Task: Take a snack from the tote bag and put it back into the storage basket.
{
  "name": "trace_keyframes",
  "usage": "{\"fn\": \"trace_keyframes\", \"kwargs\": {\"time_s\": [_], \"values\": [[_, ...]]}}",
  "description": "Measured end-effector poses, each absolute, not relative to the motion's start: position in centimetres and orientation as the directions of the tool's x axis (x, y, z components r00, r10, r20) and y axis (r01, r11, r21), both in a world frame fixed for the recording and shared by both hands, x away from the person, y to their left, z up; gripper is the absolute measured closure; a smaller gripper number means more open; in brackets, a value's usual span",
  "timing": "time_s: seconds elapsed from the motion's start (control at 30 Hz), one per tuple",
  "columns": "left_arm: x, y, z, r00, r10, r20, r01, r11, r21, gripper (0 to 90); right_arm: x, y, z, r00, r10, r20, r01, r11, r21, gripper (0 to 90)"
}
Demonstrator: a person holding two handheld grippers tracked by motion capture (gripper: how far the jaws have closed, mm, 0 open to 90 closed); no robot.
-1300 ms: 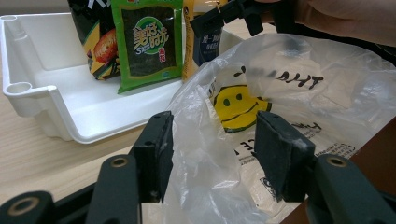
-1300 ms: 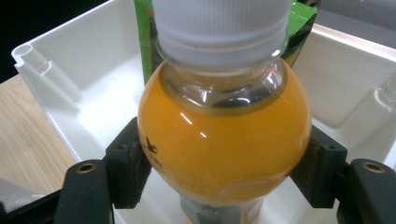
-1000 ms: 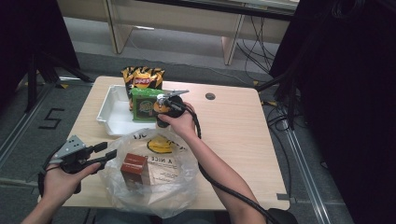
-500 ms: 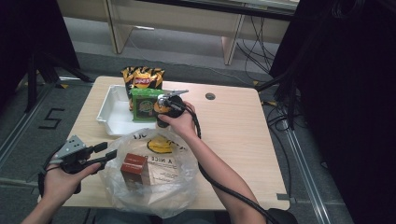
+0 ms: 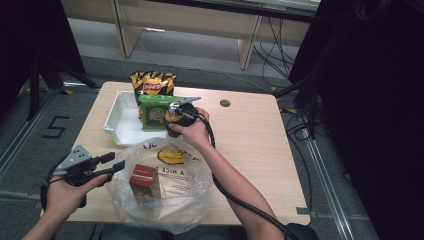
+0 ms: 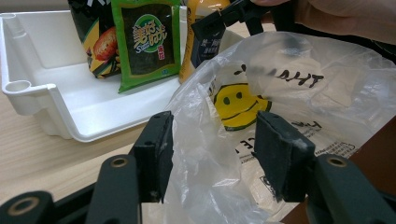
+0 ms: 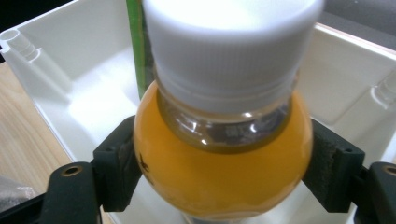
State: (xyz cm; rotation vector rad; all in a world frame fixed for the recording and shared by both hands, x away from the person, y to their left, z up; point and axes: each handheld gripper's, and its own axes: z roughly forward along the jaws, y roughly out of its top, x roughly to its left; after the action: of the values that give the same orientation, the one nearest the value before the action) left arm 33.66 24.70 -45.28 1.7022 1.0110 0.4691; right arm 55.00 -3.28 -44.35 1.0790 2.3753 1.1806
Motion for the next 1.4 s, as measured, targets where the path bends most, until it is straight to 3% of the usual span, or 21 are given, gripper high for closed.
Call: {"fn": "trace_keyframes", "kwargs": {"time_s": [0.83,1.4], "values": [[33.6,24.7,-45.2,0.564,0.809,-0.165,0.394,-0.089,0.915,46.7,53.8,-4.3,-43.0,-0.689,0.725,0.027,0.453,0.402,0.796,24.7],[33.7,24.7,-45.3,0.566,0.806,-0.171,0.390,-0.080,0.917,46.6,51.7,-5.8,-42.1,-0.700,0.712,0.052,0.470,0.404,0.785,25.5]]}}
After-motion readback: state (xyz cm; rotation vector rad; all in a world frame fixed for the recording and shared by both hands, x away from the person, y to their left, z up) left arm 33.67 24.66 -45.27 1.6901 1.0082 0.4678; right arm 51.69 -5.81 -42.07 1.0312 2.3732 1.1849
